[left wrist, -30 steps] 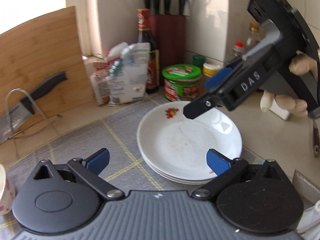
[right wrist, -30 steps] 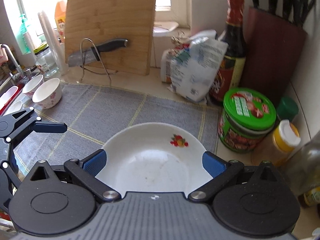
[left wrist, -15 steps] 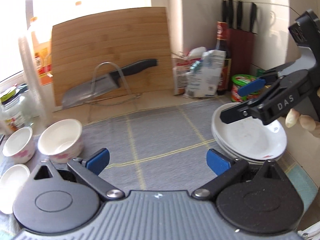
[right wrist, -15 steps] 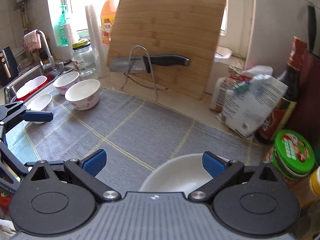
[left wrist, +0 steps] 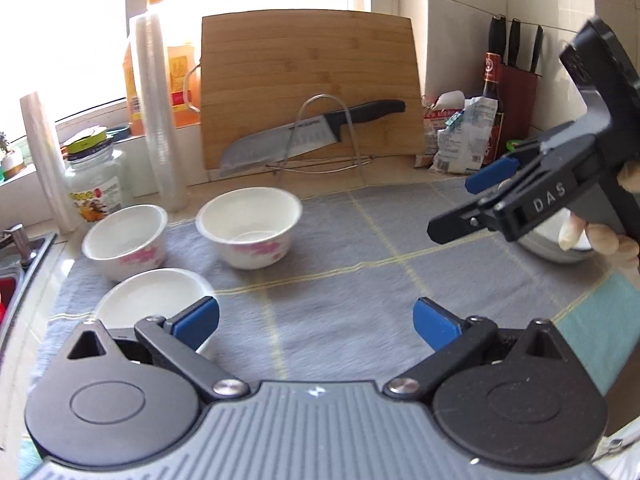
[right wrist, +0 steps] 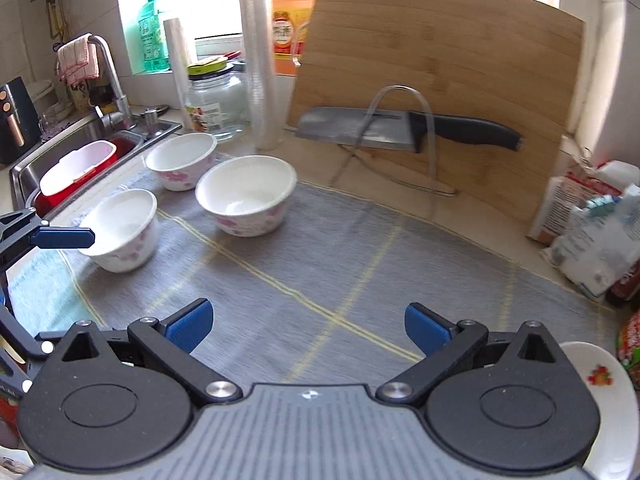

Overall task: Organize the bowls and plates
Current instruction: 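Move the right tool toward the white bowls on the mat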

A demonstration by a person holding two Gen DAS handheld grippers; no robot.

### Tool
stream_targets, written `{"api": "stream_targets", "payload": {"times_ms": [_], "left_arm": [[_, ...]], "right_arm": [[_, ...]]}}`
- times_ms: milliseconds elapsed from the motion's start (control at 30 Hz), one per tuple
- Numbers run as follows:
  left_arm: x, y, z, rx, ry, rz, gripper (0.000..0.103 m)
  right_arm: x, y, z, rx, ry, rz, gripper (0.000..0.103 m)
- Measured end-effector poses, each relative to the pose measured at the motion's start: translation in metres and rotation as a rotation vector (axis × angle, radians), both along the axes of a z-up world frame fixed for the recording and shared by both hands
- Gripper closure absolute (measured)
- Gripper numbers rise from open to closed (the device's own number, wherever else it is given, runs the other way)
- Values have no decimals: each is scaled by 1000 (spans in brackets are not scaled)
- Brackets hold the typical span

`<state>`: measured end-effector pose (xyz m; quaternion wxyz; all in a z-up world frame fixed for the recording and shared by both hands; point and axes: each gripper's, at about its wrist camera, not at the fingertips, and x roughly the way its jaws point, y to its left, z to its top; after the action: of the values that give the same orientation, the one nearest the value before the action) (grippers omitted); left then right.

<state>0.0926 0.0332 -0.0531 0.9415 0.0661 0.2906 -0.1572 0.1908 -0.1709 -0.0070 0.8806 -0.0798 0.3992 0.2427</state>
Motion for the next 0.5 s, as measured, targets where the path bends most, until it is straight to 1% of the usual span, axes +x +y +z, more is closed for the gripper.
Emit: {"api": "stream_targets", "payload": {"times_ms": [67, 133, 267, 367, 500], "left_arm": [[-1, 20, -4, 26, -5, -9, 1], [0, 40, -7, 33, -9, -15, 1], [-1, 73, -11, 21, -8, -10, 1], [0, 93, -16, -8, -10, 5, 1], [6, 111, -29, -11, 25, 30, 1]], "right_arm": [[-1, 22, -1, -1, 5, -19, 0], [-2, 43, -2, 12, 21, -32, 0], [-4, 77, -2, 11, 29, -31, 0], [-1, 97, 1, 10, 34, -15, 0], [3, 119, 3, 0, 29, 34, 0]]}}
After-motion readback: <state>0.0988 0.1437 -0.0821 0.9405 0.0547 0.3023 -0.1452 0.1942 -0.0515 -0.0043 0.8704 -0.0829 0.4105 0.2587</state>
